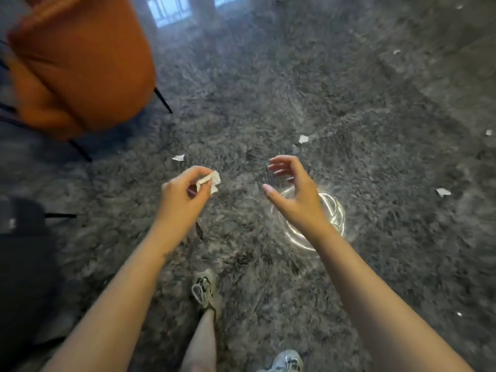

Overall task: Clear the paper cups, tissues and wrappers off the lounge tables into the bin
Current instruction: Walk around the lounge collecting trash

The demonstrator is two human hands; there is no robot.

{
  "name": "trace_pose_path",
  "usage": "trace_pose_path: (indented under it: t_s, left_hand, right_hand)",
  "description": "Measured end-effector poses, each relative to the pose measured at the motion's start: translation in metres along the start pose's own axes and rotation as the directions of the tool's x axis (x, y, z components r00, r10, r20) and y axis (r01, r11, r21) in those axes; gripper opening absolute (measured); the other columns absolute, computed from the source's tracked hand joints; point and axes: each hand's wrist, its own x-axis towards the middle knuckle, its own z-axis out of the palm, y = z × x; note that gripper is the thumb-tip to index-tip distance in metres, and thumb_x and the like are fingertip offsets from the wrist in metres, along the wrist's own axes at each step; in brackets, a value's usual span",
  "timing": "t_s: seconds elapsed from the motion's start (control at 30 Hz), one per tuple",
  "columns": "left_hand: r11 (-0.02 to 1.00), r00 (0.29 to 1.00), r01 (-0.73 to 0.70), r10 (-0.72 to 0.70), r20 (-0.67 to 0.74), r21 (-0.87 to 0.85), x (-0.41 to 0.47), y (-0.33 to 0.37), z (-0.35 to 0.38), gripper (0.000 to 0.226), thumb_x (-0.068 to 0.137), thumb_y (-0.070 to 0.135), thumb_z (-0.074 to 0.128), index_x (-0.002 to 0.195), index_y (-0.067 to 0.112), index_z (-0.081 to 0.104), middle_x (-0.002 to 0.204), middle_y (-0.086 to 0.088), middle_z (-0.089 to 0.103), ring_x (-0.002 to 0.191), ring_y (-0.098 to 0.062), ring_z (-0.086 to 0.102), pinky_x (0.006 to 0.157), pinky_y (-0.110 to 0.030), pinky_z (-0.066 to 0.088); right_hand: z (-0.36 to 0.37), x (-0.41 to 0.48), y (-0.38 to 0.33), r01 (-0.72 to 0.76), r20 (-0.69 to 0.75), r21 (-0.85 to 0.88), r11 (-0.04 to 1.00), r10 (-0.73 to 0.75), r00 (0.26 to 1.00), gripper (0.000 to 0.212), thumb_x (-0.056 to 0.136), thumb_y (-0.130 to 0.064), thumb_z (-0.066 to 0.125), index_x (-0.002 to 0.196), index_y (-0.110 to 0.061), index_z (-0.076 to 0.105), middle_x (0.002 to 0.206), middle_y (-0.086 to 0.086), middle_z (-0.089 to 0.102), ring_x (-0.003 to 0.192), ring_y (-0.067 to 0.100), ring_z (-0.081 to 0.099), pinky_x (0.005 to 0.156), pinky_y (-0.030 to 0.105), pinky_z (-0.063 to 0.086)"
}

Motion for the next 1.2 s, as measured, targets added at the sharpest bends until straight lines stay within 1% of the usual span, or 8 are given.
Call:
trace_pose_path:
  t_s: [0.07,0.2,0.3,0.53,0.8,1.03,1.13,1.2]
  left_hand:
    - [0.999,0.991,0.054,-0.053,-0.124,0.007,0.025,-0.018,-0.059,0.015,0.089,0.008,0.059,0.089,0.023,0.063,0.075,0.008,0.062,0.065,-0.007,0.064,0.063,-0.033,0.054]
    - [0.993,0.947,0.121,-0.109,-0.303,0.018,0.075,-0.054,-0.169,0.016,0.090,0.009,0.058,0.086,0.024,0.061,0.076,0.008,0.062,0.067,-0.006,0.065,0.066,-0.033,0.053]
    - [0.988,0.925,0.151,-0.128,-0.357,0.037,0.113,-0.079,-0.239,0.012,0.091,0.012,0.058,0.088,0.023,0.062,0.072,0.009,0.062,0.071,-0.022,0.067,0.067,-0.045,0.054]
    - [0.988,0.905,0.155,-0.146,-0.400,-0.009,0.210,-0.125,-0.316,0.014,0.090,0.013,0.058,0.089,0.026,0.063,0.076,0.006,0.064,0.072,-0.023,0.067,0.069,-0.051,0.055]
    - [0.982,0.915,0.187,-0.175,-0.362,-0.001,0.339,-0.214,-0.303,0.013,0.089,0.008,0.059,0.093,0.020,0.064,0.074,0.004,0.062,0.072,-0.028,0.066,0.066,-0.052,0.053]
    - [0.958,0.914,0.275,-0.288,-0.285,-0.088,0.438,-0.378,-0.215,0.011,0.089,0.007,0.059,0.097,0.014,0.064,0.080,0.016,0.063,0.073,-0.011,0.064,0.063,-0.029,0.050]
    - [0.950,0.918,0.303,-0.312,-0.244,-0.077,0.455,-0.472,-0.162,0.024,0.090,0.014,0.059,0.092,0.038,0.059,0.081,0.017,0.064,0.075,-0.017,0.065,0.065,-0.040,0.052]
    - [0.945,0.917,0.311,-0.326,-0.230,-0.099,0.459,-0.536,-0.128,0.031,0.089,0.020,0.060,0.086,0.050,0.058,0.080,0.024,0.065,0.073,-0.005,0.064,0.063,-0.030,0.052]
  right_hand:
    - [0.035,0.041,-0.024,0.039,0.062,-0.016,0.999,-0.038,0.997,0.038,0.080,-0.015,0.069,0.113,-0.014,0.050,0.109,-0.001,0.059,0.102,0.012,0.054,0.091,0.025,0.043]
    - [0.106,0.119,-0.064,0.098,0.143,-0.020,0.995,-0.094,0.985,0.038,0.079,-0.011,0.071,0.111,-0.015,0.051,0.107,-0.001,0.059,0.100,0.012,0.056,0.088,0.019,0.043]
    - [0.156,0.175,-0.089,0.125,0.176,-0.031,0.992,-0.118,0.977,0.038,0.079,-0.011,0.071,0.109,-0.018,0.051,0.105,-0.003,0.060,0.098,0.010,0.056,0.085,0.010,0.038]
    - [0.227,0.290,-0.111,0.133,0.210,-0.046,0.990,-0.120,0.970,0.037,0.080,-0.014,0.070,0.107,-0.025,0.049,0.104,-0.003,0.059,0.097,0.010,0.056,0.080,0.005,0.036]
    - [0.289,0.433,-0.049,0.084,0.263,-0.084,0.993,-0.060,0.963,0.038,0.078,-0.014,0.071,0.108,-0.025,0.050,0.104,-0.006,0.059,0.099,0.008,0.055,0.084,0.008,0.037]
    - [0.384,0.544,0.101,0.046,0.349,-0.123,0.991,0.000,0.937,0.039,0.077,-0.011,0.072,0.107,-0.021,0.050,0.105,-0.002,0.058,0.098,0.016,0.056,0.088,0.028,0.045]
    - [0.436,0.565,0.195,0.055,0.369,-0.157,0.986,0.007,0.930,0.039,0.075,-0.011,0.073,0.107,-0.019,0.051,0.103,-0.002,0.058,0.095,0.017,0.056,0.086,0.028,0.045]
    - [0.471,0.569,0.265,0.071,0.398,-0.191,0.979,0.011,0.917,0.039,0.074,-0.011,0.073,0.107,-0.015,0.053,0.102,-0.002,0.059,0.095,0.017,0.056,0.086,0.029,0.045]
